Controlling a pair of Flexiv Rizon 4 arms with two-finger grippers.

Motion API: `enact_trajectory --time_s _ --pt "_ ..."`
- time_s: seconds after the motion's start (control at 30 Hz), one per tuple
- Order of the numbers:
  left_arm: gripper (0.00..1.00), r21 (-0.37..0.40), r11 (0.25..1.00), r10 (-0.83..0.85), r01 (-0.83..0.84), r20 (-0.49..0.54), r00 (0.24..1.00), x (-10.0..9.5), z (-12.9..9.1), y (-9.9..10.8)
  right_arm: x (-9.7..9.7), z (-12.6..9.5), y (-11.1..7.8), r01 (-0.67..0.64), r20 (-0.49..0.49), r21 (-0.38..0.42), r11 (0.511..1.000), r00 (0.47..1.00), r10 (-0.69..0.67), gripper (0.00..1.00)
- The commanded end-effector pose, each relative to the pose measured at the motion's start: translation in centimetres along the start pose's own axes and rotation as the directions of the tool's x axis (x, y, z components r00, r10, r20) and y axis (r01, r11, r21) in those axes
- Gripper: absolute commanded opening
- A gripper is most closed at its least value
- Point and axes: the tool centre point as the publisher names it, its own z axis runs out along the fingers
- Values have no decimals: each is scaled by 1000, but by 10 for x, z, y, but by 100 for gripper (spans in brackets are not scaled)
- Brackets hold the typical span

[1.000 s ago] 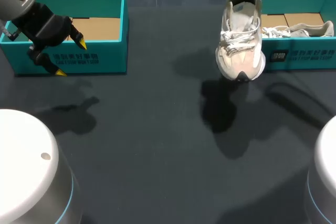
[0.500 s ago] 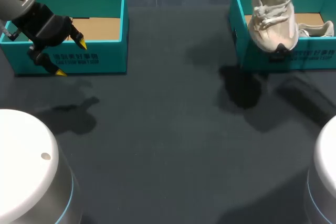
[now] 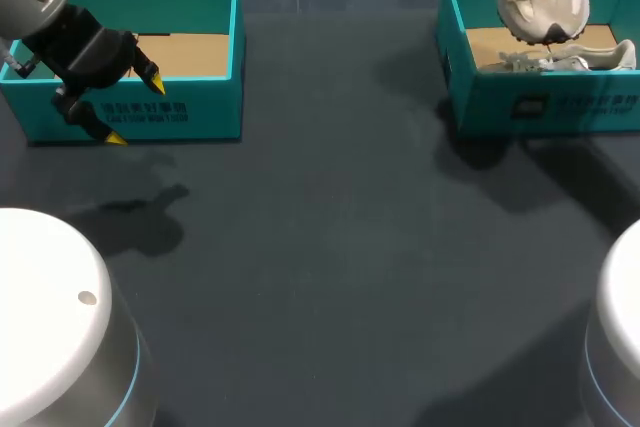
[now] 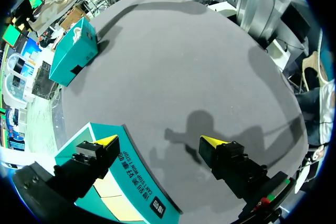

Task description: Take the shoe out of the shoebox, open the shoe tongue, remove and reinsert the insole, then place the shoe into the shoebox

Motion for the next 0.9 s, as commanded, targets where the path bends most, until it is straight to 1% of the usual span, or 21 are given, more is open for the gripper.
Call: enact_trajectory --time_s 0.03,0.1,0.13,0.17,0.2,0.23,0.27,0.3,0.33,0.4,0.47,0.57,0.6,0.73,0.83,0.87,0.9 --pt "100 -2 1000 1 -1 -1 1000 0 -1 0 -3 -2 1 2 -8 4 1000 1000 -2 0" --pt "100 -2 1000 1 -1 -1 1000 0 -1 0 -3 -2 1 2 -8 4 1000 1000 -2 0" --pt "100 -2 1000 1 -1 -1 1000 0 -1 0 -5 4 -4 -6 -10 6 1000 1000 6 0" --pt "100 -2 1000 1 -1 -1 1000 0 -1 0 -7 8 -10 -6 -7 10 1000 1000 7 0" --pt "100 -2 1000 1 -1 -1 1000 0 -1 0 -11 11 -19 7 35 3 1000 999 -7 0" --pt "100 -2 1000 1 -1 -1 1000 0 -1 0 -15 13 -28 14 42 0 1000 999 -14 0" --pt "100 -2 1000 1 -1 -1 1000 0 -1 0 -21 18 -37 27 24 40 999 999 -28 0" --pt "100 -2 1000 1 -1 -1 1000 0 -1 0 -26 22 -44 34 25 44 998 999 -35 0" --pt "100 -2 1000 1 -1 -1 1000 0 -1 0 -31 26 -53 55 55 22 998 997 -56 0" --pt "100 -2 1000 1 -1 -1 1000 0 -1 0 -40 36 -67 61 45 46 997 997 -63 0" --pt "100 -2 1000 1 -1 -1 1000 0 -1 0 -50 42 -76 84 56 32 996 995 -86 0" --pt "100 -2 1000 1 -1 -1 1000 0 -1 0 -62 49 -84 124 45 34 992 991 -125 0" --pt "100 -2 1000 1 -1 -1 1000 0 -1 0 -66 52 -87 137 49 18 990 989 -137 0" --pt "100 -2 1000 1 -1 -1 1000 0 -1 0 -78 67 -97 161 35 13 987 986 -162 0" --pt "100 -2 1000 1 -1 -1 1000 0 -1 0 -85 78 -104 172 33 -2 985 985 -172 0" --pt "100 -2 1000 1 -1 -1 1000 0 -1 0 -87 83 -108 166 33 -9 986 986 -166 0" --pt "100 -2 1000 1 -1 -1 1000 0 -1 0 -88 88 -112 140 23 1 990 990 -140 0"
